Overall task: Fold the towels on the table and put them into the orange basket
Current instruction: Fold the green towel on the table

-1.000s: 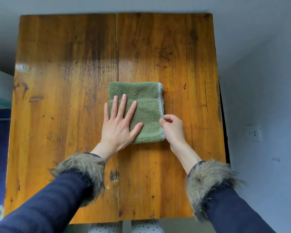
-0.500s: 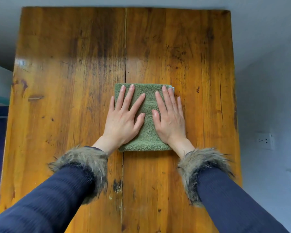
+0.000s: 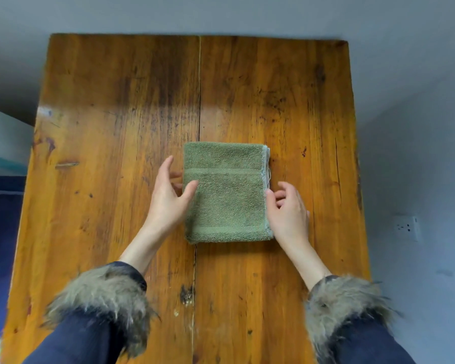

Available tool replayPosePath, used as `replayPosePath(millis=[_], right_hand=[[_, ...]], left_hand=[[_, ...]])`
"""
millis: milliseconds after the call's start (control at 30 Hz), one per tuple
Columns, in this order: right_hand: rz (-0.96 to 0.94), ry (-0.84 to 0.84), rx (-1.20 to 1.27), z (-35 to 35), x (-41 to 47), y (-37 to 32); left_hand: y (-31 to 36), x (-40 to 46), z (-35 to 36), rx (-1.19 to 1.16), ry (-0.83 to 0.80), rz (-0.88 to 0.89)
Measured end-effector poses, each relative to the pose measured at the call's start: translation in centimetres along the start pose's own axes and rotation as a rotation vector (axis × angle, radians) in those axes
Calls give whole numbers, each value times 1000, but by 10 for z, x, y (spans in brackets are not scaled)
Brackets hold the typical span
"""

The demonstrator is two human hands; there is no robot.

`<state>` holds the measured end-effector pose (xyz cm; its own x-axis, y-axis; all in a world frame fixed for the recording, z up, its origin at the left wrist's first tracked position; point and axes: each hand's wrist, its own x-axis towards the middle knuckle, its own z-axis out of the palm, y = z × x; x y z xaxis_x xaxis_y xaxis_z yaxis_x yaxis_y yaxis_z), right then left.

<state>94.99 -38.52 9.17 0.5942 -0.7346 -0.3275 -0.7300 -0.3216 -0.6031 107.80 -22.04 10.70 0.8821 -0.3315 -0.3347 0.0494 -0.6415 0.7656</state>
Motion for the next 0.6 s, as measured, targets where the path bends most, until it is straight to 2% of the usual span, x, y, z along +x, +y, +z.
replayPosePath(millis=[133, 300, 433, 600], right_hand=[[153, -215, -28, -6, 10, -14], [316, -316, 164, -4, 30, -19], [337, -430, 223, -15, 34, -27], [288, -497, 229, -22, 30, -32]], left_hand=[[-1, 4, -5, -32, -155, -149], [1, 6, -7, -167, -256, -267], [1, 3, -12, -308, -278, -302], [-9, -9, -22, -477, -337, -438]])
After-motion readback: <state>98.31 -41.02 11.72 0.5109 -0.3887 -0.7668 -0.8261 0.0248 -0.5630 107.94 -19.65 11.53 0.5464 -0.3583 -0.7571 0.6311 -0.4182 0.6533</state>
